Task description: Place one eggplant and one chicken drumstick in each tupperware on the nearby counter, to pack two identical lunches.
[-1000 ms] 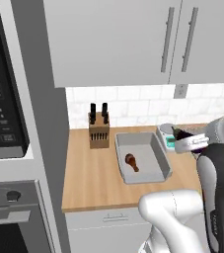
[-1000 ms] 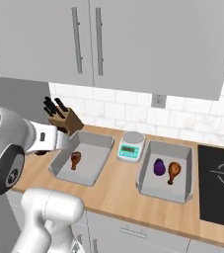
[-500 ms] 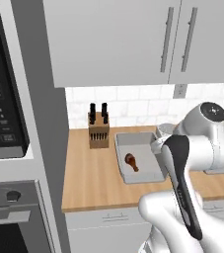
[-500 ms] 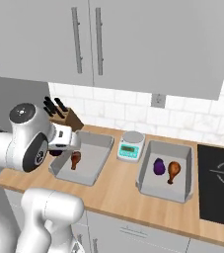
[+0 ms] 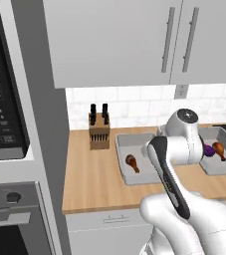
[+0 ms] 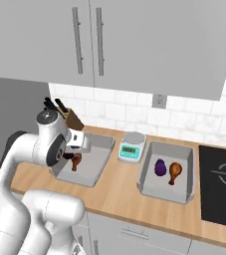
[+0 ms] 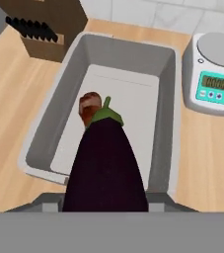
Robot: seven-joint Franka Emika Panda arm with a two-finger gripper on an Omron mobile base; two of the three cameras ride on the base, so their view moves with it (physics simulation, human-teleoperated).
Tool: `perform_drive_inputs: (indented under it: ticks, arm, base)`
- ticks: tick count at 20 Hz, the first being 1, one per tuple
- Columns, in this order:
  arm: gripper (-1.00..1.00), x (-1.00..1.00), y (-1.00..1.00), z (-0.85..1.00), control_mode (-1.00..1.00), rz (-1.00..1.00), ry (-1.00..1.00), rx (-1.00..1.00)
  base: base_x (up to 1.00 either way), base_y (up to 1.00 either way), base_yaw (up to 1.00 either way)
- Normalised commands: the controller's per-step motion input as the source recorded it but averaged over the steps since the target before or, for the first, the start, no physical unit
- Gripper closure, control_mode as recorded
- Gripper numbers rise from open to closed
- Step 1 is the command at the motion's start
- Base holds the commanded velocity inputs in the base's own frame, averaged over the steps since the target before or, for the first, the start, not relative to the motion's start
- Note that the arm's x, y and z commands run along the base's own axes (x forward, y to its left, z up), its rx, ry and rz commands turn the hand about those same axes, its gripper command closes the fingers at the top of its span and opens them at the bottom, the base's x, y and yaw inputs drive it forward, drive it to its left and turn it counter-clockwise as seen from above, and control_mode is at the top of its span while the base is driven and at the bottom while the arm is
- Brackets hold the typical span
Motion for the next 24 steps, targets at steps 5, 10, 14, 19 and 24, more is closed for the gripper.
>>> perform_drive_inputs:
  ticks: [5,10,14,19,24]
  arm:
    - [1.0,0.63,-0.07,-0.42,-1.0,0.04,0.09,0.0]
    - [1.0,0.28,-0.11,-0.3,-1.0,0.01,0.05,0.0]
    - [1.0,0.31,-0.03,-0.27,-1.0,0.0,0.0,0.0]
    - [1.0,0.39,0.0,-0.19,-1.0,0.0,0.0,0.0]
    - [1.0,0.3,0.0,-0.31,-1.0,0.0,0.0,0.0]
  base:
    - [0.0,0.0,0.0]
    - [0.0,0.0,0.0]
    - [0.0,0.0,0.0]
    - [0.0,0.0,0.0]
    - [0.0,0.0,0.0]
